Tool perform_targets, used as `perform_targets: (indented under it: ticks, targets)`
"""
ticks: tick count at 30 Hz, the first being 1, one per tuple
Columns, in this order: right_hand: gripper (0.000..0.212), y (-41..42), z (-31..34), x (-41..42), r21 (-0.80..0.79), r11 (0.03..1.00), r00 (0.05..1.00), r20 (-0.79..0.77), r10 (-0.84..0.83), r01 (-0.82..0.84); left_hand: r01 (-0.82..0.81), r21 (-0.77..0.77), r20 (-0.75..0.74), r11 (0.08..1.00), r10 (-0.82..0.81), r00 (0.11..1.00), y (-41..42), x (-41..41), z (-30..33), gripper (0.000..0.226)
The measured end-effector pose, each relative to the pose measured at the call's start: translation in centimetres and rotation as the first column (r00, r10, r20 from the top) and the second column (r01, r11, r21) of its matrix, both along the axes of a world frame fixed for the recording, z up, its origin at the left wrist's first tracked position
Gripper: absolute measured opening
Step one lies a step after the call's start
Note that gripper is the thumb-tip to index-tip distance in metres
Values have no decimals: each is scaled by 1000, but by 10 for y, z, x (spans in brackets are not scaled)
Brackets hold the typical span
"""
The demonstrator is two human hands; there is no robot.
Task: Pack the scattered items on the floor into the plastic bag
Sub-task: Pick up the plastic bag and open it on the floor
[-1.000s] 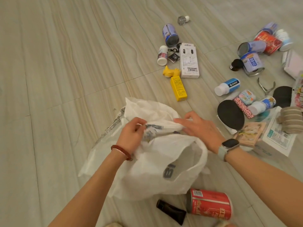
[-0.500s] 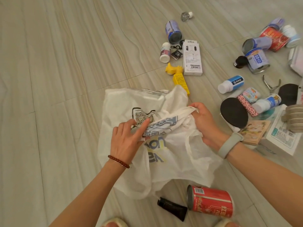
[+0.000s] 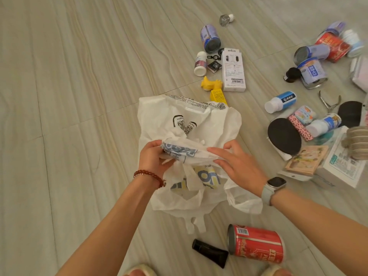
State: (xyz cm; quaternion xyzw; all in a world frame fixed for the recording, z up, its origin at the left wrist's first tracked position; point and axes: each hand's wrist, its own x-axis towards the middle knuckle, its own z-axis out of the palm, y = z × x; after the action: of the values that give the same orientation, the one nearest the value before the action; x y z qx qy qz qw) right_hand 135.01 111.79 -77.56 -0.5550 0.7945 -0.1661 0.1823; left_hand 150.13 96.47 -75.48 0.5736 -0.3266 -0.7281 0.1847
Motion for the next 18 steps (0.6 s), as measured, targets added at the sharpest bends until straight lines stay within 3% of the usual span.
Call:
perform_targets:
  ticks: [3,6,8,11,12,14,16,18]
  targets:
    - [44,-5,0,4,-93,995,1000,25,-19,21,-105,1,58,994,105,993,8,-2,-5,34]
    - [45,-11,2,4,-99,986,987,96,-127,137,-57,-310,105,949,94,990,13,2,-9,34]
    - [42,-13,2,-4,-96,957,950,182,-254,274,192,-614,210,766,-75,975,16,12,-14,29]
    - [29,-19,4,-19,0,881,835,318,-449,473,529,-762,425,373,-328,844,23,25,-28,28]
    - [25,-22,5,-21,46,836,759,394,-518,546,581,-772,490,259,-339,803,24,27,-32,31]
    - [18,-30,6,-21,134,719,519,604,-605,682,641,-765,610,59,-251,751,23,32,-40,35]
    - [22,-33,6,-17,213,613,314,706,-635,761,688,-724,688,-47,-130,714,22,35,-45,34]
    - [28,-33,2,-10,193,597,323,692,-646,779,718,-696,717,-32,29,696,18,34,-48,24]
